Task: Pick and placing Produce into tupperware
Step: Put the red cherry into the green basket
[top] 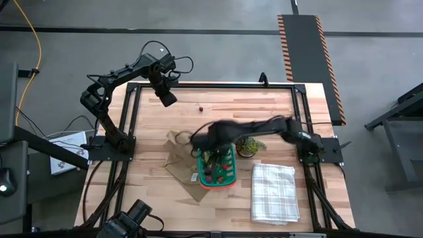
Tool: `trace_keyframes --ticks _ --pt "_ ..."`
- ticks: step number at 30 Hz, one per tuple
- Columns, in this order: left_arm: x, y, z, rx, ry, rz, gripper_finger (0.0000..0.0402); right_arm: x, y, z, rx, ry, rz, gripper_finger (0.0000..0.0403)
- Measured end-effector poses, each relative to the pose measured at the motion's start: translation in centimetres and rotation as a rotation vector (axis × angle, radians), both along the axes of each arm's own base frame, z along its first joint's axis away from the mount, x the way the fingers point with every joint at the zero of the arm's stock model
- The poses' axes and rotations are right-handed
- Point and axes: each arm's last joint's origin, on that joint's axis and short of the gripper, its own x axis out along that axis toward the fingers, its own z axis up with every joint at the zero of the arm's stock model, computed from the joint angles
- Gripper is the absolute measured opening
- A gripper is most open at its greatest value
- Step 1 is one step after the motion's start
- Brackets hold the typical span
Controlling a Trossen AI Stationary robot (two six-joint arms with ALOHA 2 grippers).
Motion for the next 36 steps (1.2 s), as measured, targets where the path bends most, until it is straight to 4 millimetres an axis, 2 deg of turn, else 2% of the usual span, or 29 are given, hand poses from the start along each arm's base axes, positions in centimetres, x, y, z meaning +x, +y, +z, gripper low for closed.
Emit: trace_keyframes --ticks 5,10,13,17,22,26,31,36 --pt "0.1 0.2 0.0 0.024 -0.003 -0.002 0.0008 -2.6 -2.7 6.9 -0.094 -0.241 -0.027 0.0158" --pt "0.4 0.5 0.0 0.023 -0.052 0.044 0.0008 -4.3 -3.6 13.5 -0.109 -0.636 0.176 0.0158" --pt "0.7 0.3 0.2 -0.021 -0.159 -0.009 0.0008 -5.9 -5.2 15.9 -0.154 -0.734 0.210 0.0158" --pt "1.1 0.1 0.4 -0.053 -0.338 -0.122 0.0008 -8.3 -8.7 18.3 -0.257 -0.786 0.164 0.0158" --pt "2.6 0.3 0.8 0.008 -0.535 -0.239 0.0008 -9.6 -13.0 19.0 -0.310 -0.798 0.166 0.0151" --pt "3.8 1.0 1.4 0.051 -0.741 -0.286 0.0008 -10.5 -18.0 18.5 -0.268 -0.830 0.129 0.0144" --pt "5.0 2.3 2.7 0.113 -0.947 -0.295 0.0008 -11.9 -24.9 15.3 -0.149 -0.831 0.020 0.0138" --pt "5.7 4.1 4.5 0.222 -1.090 -0.265 0.0007 -13.1 -28.9 11.5 -0.045 -0.820 -0.072 0.0138"
